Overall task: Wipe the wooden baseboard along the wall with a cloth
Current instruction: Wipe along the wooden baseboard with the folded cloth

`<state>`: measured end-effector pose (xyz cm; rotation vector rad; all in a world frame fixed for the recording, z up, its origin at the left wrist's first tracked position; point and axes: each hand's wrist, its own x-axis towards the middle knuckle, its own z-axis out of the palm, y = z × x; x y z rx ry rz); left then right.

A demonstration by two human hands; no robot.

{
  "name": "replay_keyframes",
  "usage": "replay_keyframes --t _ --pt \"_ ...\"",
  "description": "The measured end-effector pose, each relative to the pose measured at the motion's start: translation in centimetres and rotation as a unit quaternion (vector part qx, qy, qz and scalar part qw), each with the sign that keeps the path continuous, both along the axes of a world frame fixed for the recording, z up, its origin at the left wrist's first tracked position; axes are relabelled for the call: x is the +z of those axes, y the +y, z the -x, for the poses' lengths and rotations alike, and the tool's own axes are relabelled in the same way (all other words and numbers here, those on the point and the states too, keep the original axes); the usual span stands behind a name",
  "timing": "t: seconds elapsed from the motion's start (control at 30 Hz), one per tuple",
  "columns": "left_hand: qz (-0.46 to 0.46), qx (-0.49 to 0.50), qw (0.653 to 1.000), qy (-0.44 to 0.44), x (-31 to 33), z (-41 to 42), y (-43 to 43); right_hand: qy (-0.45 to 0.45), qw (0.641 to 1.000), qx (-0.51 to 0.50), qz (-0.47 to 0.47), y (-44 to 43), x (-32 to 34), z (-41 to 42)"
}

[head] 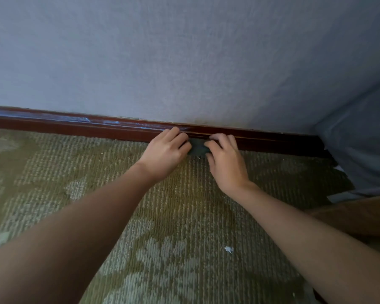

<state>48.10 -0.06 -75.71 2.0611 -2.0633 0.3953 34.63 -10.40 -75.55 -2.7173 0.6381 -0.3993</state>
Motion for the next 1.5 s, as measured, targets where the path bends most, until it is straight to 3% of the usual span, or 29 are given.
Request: replay_keyframes --t 0.23,0.43,0.7,1.0,1.17,1.37,1.5 --pt "-0.014 0.037 0.999 -0.005 2.8 0.8 1.0 0.03 0.998 0.017 0.052 0.3 0.9 0.0" --pt "-0.016 0.049 0.998 -0.026 4.7 0.7 2.3 0.035 0.998 0.053 0.023 0.6 2.3 -0.9" --pt "0.023 0.01 0.999 -0.041 2.1 -2.6 2.0 0.016 0.998 0.007 0.061 1.1 0.9 -2.8" --pt "0.104 0.022 0.994 0.037 -1.9 -3.5 0.7 -0.023 0.996 0.0 0.081 0.4 -0.1 -4.1" --pt "0.106 0.001 0.993 0.048 -2.5 -3.8 0.7 -0.076 0.993 -0.042 0.079 1.4 -1.2 -4.5" --pt "0.111 -0.019 0.993 0.04 -2.7 -4.0 0.5 -0.056 0.993 -0.008 0.107 0.2 -1.5 -3.5" --pt "0.109 -0.044 0.992 0.036 -2.4 -3.6 -0.3 -0.072 0.991 -0.042 0.102 -0.1 -1.7 -3.0"
